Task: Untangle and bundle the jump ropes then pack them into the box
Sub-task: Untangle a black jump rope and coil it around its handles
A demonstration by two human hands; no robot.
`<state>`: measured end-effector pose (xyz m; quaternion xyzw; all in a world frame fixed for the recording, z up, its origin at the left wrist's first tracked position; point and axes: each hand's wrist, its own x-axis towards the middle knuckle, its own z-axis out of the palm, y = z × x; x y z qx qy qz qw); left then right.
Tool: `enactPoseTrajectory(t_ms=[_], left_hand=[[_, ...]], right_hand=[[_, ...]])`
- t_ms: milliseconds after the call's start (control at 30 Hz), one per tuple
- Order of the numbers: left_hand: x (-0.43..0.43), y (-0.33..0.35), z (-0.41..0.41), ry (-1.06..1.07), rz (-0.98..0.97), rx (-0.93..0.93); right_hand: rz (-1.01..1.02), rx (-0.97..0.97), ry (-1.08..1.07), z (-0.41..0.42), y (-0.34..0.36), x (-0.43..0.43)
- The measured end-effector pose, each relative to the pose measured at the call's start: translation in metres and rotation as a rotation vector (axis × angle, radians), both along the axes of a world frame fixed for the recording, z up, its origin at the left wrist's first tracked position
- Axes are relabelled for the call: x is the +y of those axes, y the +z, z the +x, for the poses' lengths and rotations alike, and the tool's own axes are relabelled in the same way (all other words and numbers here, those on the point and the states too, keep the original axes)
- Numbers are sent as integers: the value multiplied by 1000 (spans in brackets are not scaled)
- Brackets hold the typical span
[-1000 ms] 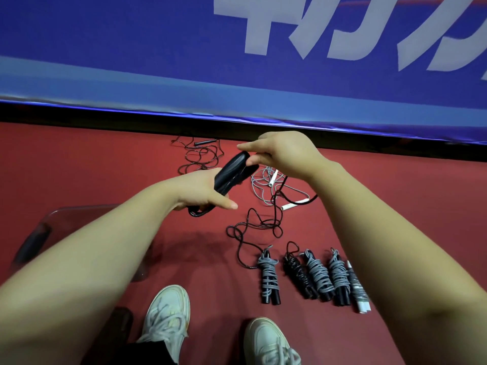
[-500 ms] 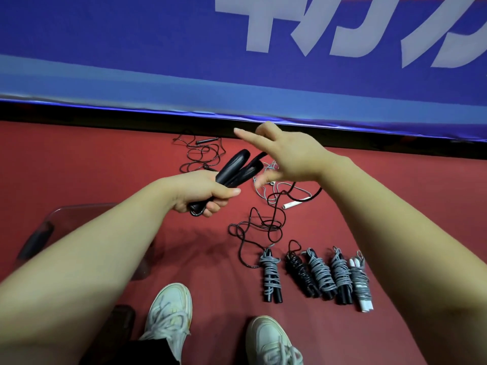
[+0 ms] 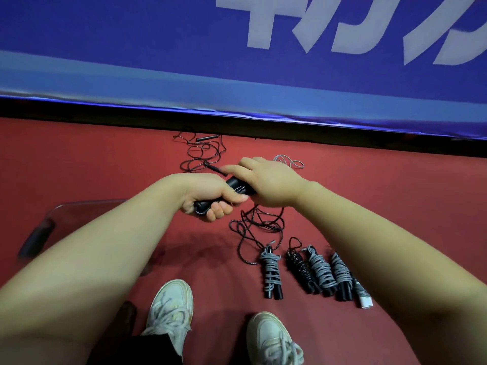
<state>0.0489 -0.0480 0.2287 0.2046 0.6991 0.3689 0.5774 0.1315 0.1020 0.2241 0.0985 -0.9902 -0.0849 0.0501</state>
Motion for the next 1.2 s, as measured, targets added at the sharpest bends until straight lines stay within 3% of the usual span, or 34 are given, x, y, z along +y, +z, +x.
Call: enactPoseTrajectory(t_ms=[467, 700, 900, 1067, 1200], left_hand=[[-25, 2, -1, -64, 145, 72], [-12, -1, -1, -45, 69, 228], [-21, -5, 1, -35, 132, 65], [-13, -10, 7, 32, 191, -26], [-8, -10, 7, 56, 270, -95]], right_hand=[[42, 46, 21, 1, 6, 0], [45, 149, -90, -7, 7, 1], [29, 133, 55, -8, 3, -2], [101, 238, 137, -12, 1, 2], [67, 267, 119, -11, 6, 12]])
